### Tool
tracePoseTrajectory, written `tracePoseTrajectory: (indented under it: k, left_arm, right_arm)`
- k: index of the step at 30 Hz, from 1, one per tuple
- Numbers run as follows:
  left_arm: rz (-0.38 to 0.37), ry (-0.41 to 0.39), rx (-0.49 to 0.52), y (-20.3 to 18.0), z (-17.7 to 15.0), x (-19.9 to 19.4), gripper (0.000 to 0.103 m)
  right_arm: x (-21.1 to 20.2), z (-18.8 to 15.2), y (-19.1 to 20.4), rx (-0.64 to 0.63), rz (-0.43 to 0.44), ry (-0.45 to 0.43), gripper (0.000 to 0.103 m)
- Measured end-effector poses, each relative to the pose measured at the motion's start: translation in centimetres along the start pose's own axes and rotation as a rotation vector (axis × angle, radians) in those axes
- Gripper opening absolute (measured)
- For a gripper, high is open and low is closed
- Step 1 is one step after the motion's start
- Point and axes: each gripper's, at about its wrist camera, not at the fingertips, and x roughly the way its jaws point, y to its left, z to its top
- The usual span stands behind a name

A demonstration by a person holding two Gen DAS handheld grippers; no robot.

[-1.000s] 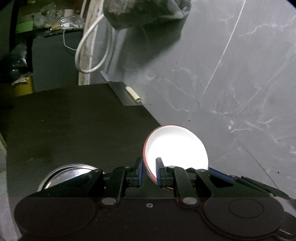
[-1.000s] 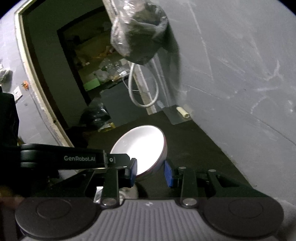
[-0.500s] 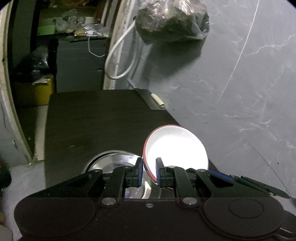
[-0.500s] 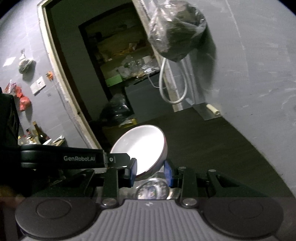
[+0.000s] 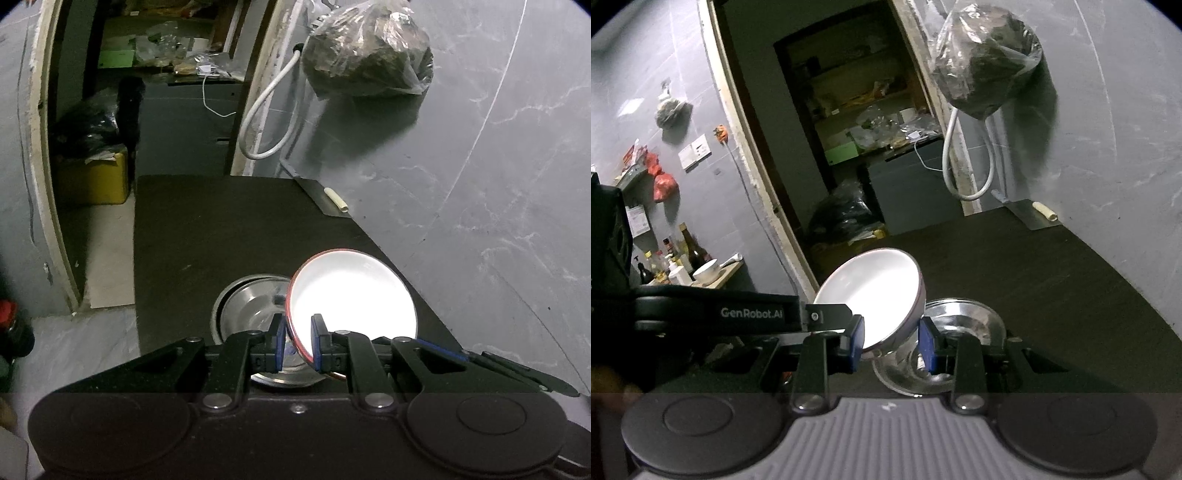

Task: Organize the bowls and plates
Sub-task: 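Carry the red-rimmed white bowl with both grippers over the stacked steel bowl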

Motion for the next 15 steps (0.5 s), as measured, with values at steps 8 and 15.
tracePoseTrajectory:
  k: [8, 15]
  left_arm:
    - [-0.008, -0.01, -0.031, 1.0, -1.3, -1.3, 0.015]
    - [-0.007, -0.002, -0.041, 1.0, -2.0, -1.4, 0.015]
  right_arm:
    - [-0.7, -1.1, 1.4, -0.022, 0.0, 0.018, 0.036]
    - [-1.0, -1.7, 1.6, -0.028, -0.002, 0.045, 0.036]
